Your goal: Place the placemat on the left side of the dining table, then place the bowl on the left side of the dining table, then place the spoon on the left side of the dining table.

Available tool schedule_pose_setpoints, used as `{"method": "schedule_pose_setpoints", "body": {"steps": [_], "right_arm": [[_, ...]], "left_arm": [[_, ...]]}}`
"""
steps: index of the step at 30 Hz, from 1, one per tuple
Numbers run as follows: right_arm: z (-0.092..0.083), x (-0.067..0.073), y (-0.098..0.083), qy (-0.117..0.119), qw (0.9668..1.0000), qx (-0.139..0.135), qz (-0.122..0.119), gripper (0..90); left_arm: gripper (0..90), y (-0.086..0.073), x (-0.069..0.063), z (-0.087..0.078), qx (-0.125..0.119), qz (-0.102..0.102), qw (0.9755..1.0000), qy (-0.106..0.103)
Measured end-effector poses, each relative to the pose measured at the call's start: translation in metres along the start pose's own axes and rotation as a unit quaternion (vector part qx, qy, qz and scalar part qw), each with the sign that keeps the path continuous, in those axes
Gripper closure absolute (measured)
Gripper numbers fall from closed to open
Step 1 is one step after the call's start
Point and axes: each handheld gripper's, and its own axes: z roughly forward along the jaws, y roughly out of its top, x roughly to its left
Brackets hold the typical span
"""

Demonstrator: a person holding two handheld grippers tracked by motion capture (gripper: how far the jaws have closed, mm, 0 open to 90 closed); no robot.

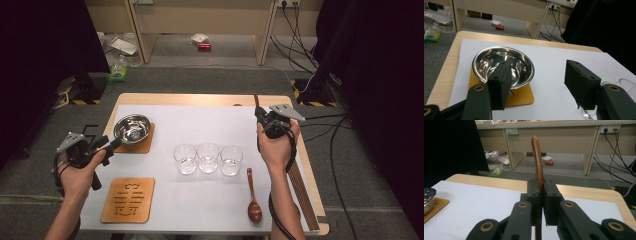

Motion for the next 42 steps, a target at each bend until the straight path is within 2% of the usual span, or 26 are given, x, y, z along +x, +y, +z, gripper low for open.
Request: {"method": "schedule_pose_setpoints", "body": {"steps": [6, 9, 11, 13, 20, 22, 31, 42], "right_arm": [[0.005, 0.000, 0.004, 0.005, 1.0000, 0.000, -0.001, 85.1], [0.006, 0.001, 0.006, 0.009, 1.0000, 0.000, 0.004, 85.1], [0.007, 0.002, 0.007, 0.009, 1.0000, 0.000, 0.002, 85.1], [0.007, 0.002, 0.008, 0.010, 0.9999, -0.003, -0.002, 85.1], [0.009, 0.006, 0.009, 0.014, 0.9999, -0.002, 0.005, 85.1], [0.010, 0.006, 0.011, 0.014, 0.9999, -0.004, -0.001, 85.1], [0.012, 0.009, 0.015, 0.021, 0.9998, -0.008, -0.002, 85.1], [0.015, 0.014, 0.015, 0.027, 0.9996, -0.011, -0.003, 85.1]], "left_arm": [[38.2, 0.014, -0.008, 0.014, -0.001, 0.015, 0.9999, -0.009], [38.2, 0.021, -0.012, 0.019, -0.003, 0.017, 0.9997, -0.016], [38.2, 0.024, -0.015, 0.022, -0.004, 0.012, 0.9997, -0.021], [38.2, 0.027, -0.017, 0.023, -0.005, 0.017, 0.9996, -0.023], [38.2, 0.032, -0.018, 0.026, -0.002, 0.021, 0.9995, -0.024], [38.2, 0.034, -0.020, 0.027, -0.003, 0.023, 0.9994, -0.026], [38.1, 0.044, -0.027, 0.034, -0.007, 0.027, 0.9991, -0.031], [37.8, 0.052, -0.040, 0.041, -0.016, 0.034, 0.9981, -0.049]]}}
